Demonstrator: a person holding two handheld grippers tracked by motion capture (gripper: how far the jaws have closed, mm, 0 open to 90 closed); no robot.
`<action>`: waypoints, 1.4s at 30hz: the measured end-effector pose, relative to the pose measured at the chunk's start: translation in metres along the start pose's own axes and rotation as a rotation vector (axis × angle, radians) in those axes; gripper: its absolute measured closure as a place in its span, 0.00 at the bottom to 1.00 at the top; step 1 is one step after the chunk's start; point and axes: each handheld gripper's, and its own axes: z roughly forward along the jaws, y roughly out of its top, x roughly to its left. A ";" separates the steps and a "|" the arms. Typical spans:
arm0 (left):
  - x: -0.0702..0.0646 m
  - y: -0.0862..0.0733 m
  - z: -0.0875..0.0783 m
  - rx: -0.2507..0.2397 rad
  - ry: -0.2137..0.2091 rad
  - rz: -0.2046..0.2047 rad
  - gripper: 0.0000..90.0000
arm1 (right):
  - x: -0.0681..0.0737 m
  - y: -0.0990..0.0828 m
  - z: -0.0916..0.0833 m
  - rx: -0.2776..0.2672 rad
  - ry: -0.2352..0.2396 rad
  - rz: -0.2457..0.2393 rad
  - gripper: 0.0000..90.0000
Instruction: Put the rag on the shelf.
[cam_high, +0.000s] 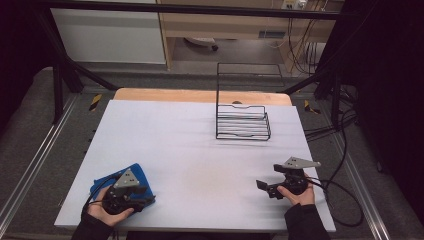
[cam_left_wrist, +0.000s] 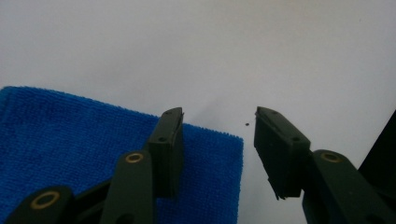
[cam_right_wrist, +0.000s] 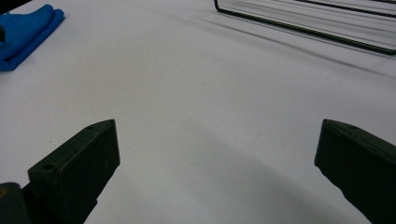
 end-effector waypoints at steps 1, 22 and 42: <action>-0.001 -0.001 0.002 0.016 0.005 0.006 0.63 | 0.000 0.000 0.000 0.000 0.000 0.000 0.01; 0.005 -0.001 0.013 0.022 0.017 -0.072 0.94 | 0.000 0.000 0.001 0.003 0.002 0.002 0.01; -0.018 0.072 0.061 -0.117 0.004 -0.087 0.94 | 0.000 0.002 0.004 -0.001 -0.003 0.000 0.01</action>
